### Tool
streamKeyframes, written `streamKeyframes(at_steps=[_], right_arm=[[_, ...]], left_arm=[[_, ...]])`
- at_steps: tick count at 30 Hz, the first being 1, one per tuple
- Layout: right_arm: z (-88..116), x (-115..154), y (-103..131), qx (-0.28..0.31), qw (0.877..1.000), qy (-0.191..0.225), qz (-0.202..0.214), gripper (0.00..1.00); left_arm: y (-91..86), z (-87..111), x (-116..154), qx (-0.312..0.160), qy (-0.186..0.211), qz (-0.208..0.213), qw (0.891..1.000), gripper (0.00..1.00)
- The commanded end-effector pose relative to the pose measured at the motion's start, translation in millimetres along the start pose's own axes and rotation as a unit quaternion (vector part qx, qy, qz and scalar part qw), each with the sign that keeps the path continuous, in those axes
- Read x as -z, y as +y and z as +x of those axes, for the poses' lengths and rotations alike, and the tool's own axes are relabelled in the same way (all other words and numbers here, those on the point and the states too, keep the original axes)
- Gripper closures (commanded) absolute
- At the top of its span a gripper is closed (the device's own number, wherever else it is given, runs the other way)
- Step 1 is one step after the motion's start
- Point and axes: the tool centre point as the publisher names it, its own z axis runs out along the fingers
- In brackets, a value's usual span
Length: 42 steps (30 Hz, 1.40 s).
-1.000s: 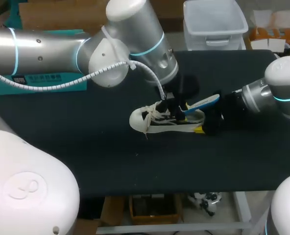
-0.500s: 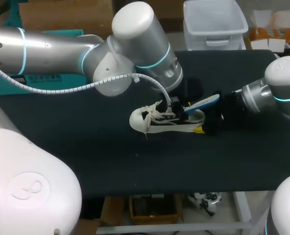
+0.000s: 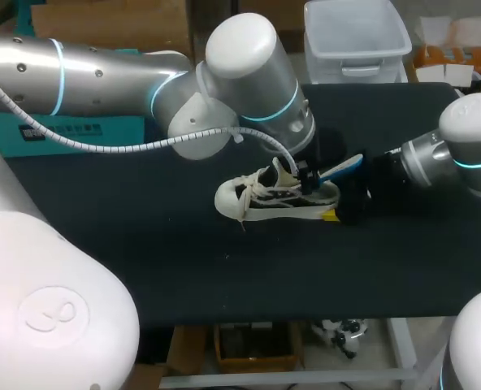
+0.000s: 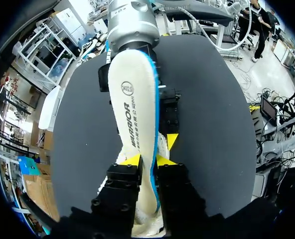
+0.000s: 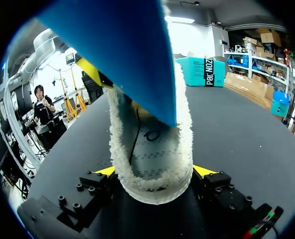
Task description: Open the shoe tongue, take the insole out of the shoe, put the insole back into the shoe, and pack the shoe into the shoebox
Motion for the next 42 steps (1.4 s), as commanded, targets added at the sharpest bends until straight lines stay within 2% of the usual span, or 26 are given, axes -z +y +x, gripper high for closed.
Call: streamKeyframes(at_steps=[1,8,15,24,25,26,27,28,34,38,42], right_arm=[[2,-5,-5,0.001,1.0,0.001,-0.002,1.0],[2,-5,-5,0.001,1.0,0.001,-0.002,1.0],[2,-5,-5,0.001,1.0,0.001,-0.002,1.0],[2,-5,-5,0.001,1.0,0.001,-0.002,1.0],[2,-5,-5,0.001,1.0,0.001,-0.002,0.94],[2,-4,-5,0.001,1.0,0.002,-0.001,0.71],[2,-3,-4,0.001,1.0,0.003,0.0,0.44],[2,-1,-4,0.001,1.0,0.004,0.001,0.0],[8,13,-1,-0.003,1.0,0.001,0.019,0.0],[11,29,-2,-0.023,0.998,0.006,0.055,0.0],[11,54,4,-0.033,0.994,0.005,0.103,0.0]], left_arm=[[3.4,-8.4,-4,0.009,0.009,0.003,1.0,1.0],[5.3,-13.6,12,0.008,0.026,0.02,0.999,1.0],[-2.4,-18.0,48,0.001,0.049,0.056,0.997,1.0],[-13.7,-19.4,95,-0.008,0.117,0.137,0.984,1.0],[-15.4,-18.5,101,-0.013,0.124,0.146,0.981,1.0],[-16.8,-17.8,106,-0.015,0.127,0.152,0.98,1.0],[-18.3,-16.6,111,-0.017,0.131,0.159,0.978,1.0],[-19.5,-15.2,116,-0.022,0.138,0.166,0.976,1.0],[-23.1,-11.4,145,-0.043,0.17,0.206,0.963,1.0],[-22.8,-12.1,164,-0.06,0.2,0.234,0.95,1.0],[-20.5,-10.1,184,-0.075,0.209,0.259,0.94,1.0]])
